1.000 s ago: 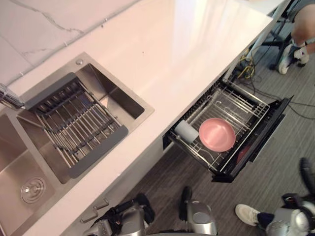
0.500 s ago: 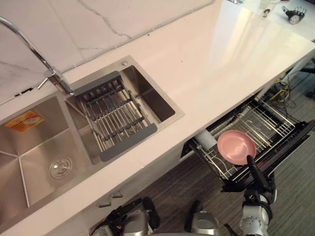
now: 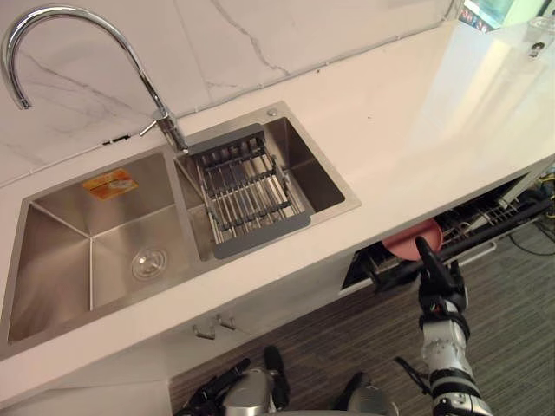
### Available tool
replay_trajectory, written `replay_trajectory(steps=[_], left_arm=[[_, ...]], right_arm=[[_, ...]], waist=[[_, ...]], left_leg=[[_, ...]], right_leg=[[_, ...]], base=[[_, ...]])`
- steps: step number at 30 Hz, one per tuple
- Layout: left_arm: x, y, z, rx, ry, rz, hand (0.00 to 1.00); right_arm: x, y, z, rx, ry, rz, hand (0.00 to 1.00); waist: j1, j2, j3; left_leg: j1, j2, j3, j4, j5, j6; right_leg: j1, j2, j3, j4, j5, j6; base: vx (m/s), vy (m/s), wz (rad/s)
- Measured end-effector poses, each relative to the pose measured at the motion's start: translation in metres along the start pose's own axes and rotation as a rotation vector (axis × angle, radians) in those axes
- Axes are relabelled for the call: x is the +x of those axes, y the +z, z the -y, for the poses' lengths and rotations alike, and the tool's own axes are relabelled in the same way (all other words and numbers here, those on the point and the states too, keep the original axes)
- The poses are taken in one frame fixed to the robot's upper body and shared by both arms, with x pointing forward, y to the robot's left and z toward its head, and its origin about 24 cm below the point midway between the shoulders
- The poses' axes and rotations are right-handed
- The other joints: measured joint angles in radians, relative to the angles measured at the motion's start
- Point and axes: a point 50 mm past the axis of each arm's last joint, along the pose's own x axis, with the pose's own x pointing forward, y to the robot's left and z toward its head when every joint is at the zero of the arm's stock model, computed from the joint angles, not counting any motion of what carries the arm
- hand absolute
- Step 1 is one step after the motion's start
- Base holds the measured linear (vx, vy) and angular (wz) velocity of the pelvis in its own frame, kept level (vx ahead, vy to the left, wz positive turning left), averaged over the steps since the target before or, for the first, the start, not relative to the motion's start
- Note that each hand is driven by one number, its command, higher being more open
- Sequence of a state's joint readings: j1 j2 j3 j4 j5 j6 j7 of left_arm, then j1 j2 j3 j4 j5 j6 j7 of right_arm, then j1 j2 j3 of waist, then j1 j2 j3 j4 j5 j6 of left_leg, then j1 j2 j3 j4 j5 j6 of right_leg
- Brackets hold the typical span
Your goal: Walk over to the sink, pick up the cup, carry it to the dishwasher, place the cup inside the dishwasher, then close the dishwasher door
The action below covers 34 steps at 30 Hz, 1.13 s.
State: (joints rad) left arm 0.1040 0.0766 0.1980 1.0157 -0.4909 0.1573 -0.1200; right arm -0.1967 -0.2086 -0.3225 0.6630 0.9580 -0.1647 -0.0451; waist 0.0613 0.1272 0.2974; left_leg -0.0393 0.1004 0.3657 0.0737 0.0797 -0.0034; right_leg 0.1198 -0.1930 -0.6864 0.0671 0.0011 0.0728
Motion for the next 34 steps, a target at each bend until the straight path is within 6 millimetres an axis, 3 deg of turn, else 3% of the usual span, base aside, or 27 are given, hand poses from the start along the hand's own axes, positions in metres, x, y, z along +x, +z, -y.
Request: replay_trajectory(steps=[4, 11, 14, 17, 20, 21, 24, 27, 29, 30, 31, 32, 34], left_arm=[[0.000, 0.002, 0.002, 0.001, -0.032, 0.035, 1.00], [-0.001, 0.003, 0.006, 0.012, -0.117, 0.064, 1.00], [-0.003, 0.005, 0.007, 0.041, -0.151, 0.078, 1.00], [-0.005, 0.009, -0.001, 0.053, -0.155, 0.072, 1.00], [-0.006, 0.012, -0.008, 0.058, -0.160, 0.050, 1.00], [-0.007, 0.013, -0.009, 0.042, -0.167, 0.046, 1.00], [-0.006, 0.011, -0.006, 0.026, -0.177, 0.020, 1.00], [-0.007, 0.011, -0.009, 0.037, -0.174, 0.006, 1.00], [-0.008, 0.017, -0.015, 0.051, -0.164, 0.011, 1.00], [-0.009, 0.020, -0.018, 0.052, -0.158, 0.016, 1.00], [-0.009, 0.026, -0.020, 0.053, -0.154, 0.023, 1.00], [-0.009, 0.030, -0.021, 0.055, -0.149, 0.025, 1.00], [-0.011, 0.035, -0.026, 0.060, -0.131, 0.022, 1.00]], right_arm=[[0.008, 0.002, -0.021, -0.009, 0.061, -0.013, 1.00], [-0.001, -0.011, -0.011, -0.053, 0.171, -0.074, 1.00], [-0.006, -0.012, -0.001, -0.086, 0.180, -0.082, 1.00], [-0.019, -0.026, 0.017, -0.249, 0.173, -0.154, 1.00], [-0.046, -0.064, 0.050, -0.427, 0.123, -0.344, 1.00], [-0.058, -0.081, 0.061, -0.465, 0.076, -0.415, 1.00], [-0.082, -0.102, 0.090, -0.563, -0.033, -0.535, 1.00], [-0.095, -0.101, 0.110, -0.560, -0.135, -0.546, 1.00], [-0.103, -0.097, 0.124, -0.540, -0.231, -0.523, 1.00], [-0.104, -0.097, 0.125, -0.547, -0.242, -0.522, 1.00], [-0.105, -0.097, 0.128, -0.560, -0.252, -0.527, 1.00], [-0.107, -0.099, 0.129, -0.581, -0.251, -0.538, 1.00], [-0.115, -0.107, 0.131, -0.574, -0.266, -0.571, 1.00]], waist=[[0.017, 0.001, 0.001], [0.015, -0.001, 0.000], [0.017, -0.015, -0.008], [0.027, -0.058, -0.036], [0.048, -0.099, -0.072], [0.053, -0.103, -0.075], [0.050, -0.110, -0.072], [0.030, -0.121, -0.066], [-0.003, -0.158, -0.045], [-0.018, -0.156, -0.040], [-0.031, -0.154, -0.039], [-0.039, -0.149, -0.035], [-0.053, -0.149, -0.034]], left_leg=[[-0.009, 0.003, -0.003, -0.027, 0.011, 0.007], [-0.016, 0.003, -0.003, -0.050, 0.029, 0.006], [-0.036, 0.002, -0.010, -0.052, 0.029, 0.005], [-0.042, -0.002, -0.014, -0.063, 0.027, -0.001], [-0.047, -0.013, -0.029, -0.075, 0.022, -0.011], [-0.046, -0.020, -0.033, -0.078, 0.017, -0.014], [-0.053, -0.050, -0.049, -0.087, -0.014, -0.006], [-0.035, -0.073, -0.067, -0.089, -0.026, 0.008], [0.011, -0.098, -0.121, -0.077, -0.055, 0.035], [0.016, -0.093, -0.140, -0.074, -0.059, 0.039], [0.016, -0.066, -0.173, -0.066, -0.069, 0.037], [0.023, -0.037, -0.198, -0.060, -0.075, 0.029], [0.035, -0.008, -0.234, -0.056, -0.073, -0.002]], right_leg=[[-0.019, 0.008, -0.003, -0.001, -0.006, 0.000], [-0.045, 0.013, -0.016, 0.007, -0.028, 0.010], [-0.067, 0.005, -0.027, 0.026, -0.047, 0.013], [-0.091, -0.014, -0.030, 0.078, -0.086, 0.017], [-0.106, -0.039, -0.038, 0.133, -0.123, 0.018], [-0.107, -0.049, -0.043, 0.152, -0.134, 0.024], [-0.124, -0.093, -0.029, 0.223, -0.154, 0.043], [-0.193, -0.153, 0.117, 0.405, -0.154, 0.043], [-0.295, -0.214, 0.294, 0.673, -0.098, 0.037], [-0.317, -0.206, 0.325, 0.709, -0.096, 0.037], [-0.335, -0.159, 0.353, 0.672, -0.179, 0.045], [-0.349, -0.111, 0.354, 0.596, -0.205, 0.041], [-0.351, -0.058, 0.366, 0.440, -0.200, 0.047]], base=[[0.05, -0.024, 0.02], [0.09, -0.029, 0.01], [0.05, 0.011, 0.12], [0.08, -0.004, 0.10], [0.13, -0.036, 0.20], [0.11, -0.026, 0.20], [0.09, 0.037, 0.22], [0.12, 0.111, 0.26], [0.18, 0.056, 0.51], [0.16, -0.053, 0.73], [0.17, -0.071, 0.71], [0.21, -0.110, 0.76], [0.13, -0.090, 0.49]])
